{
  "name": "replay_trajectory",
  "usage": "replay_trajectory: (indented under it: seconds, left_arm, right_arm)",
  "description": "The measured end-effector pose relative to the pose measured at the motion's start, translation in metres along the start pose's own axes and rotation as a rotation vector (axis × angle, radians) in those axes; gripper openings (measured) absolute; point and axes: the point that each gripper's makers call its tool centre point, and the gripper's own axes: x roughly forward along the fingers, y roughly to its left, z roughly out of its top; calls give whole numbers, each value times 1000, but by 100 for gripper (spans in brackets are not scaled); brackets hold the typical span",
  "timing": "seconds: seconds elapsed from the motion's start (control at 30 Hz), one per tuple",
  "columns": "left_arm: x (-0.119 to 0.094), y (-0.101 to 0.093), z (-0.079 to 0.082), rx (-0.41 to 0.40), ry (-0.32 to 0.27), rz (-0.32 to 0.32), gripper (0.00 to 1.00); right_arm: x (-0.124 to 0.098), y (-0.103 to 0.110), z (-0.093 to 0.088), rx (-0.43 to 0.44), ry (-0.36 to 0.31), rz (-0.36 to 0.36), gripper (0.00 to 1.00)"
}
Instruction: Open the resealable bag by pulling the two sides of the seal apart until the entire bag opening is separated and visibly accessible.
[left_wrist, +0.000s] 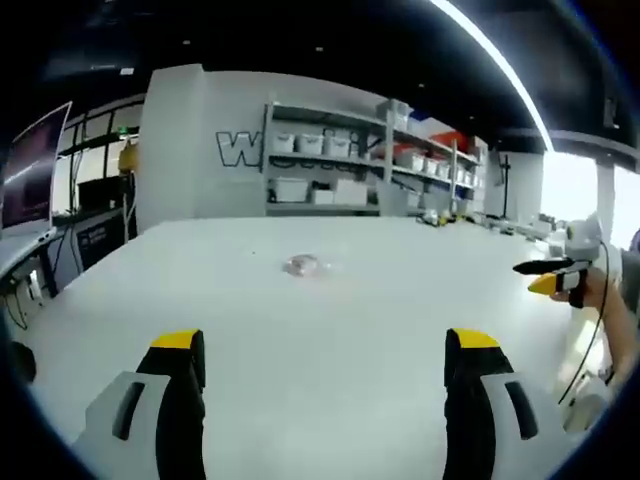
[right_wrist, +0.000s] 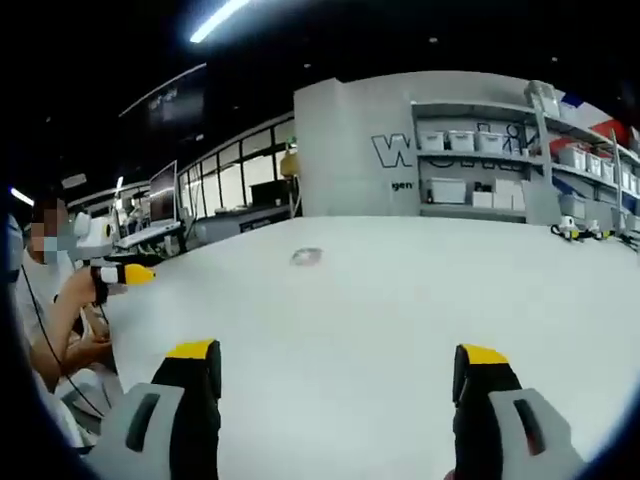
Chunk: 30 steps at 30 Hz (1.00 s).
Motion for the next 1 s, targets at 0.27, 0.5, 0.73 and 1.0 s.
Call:
replay_trajectory:
  seconds: [0.27, 0.5, 0.73, 1.0]
  left_arm:
    - [2, -6, -2, 17, 16, -11, 100]
    - [2, -7, -3, 15, 20, -12, 100]
    - [1, -6, 0, 20, 13, -7, 100]
    - [2, -10, -1, 25, 20, -9, 100]
  right_arm:
    - [0, -2, 0, 11, -13, -3, 95]
    - [-2, -4, -1, 13, -16, -7, 95]
    - [-3, -4, -1, 18, -22, -9, 95]
    - [-4, -5, -2, 18, -22, -9, 94]
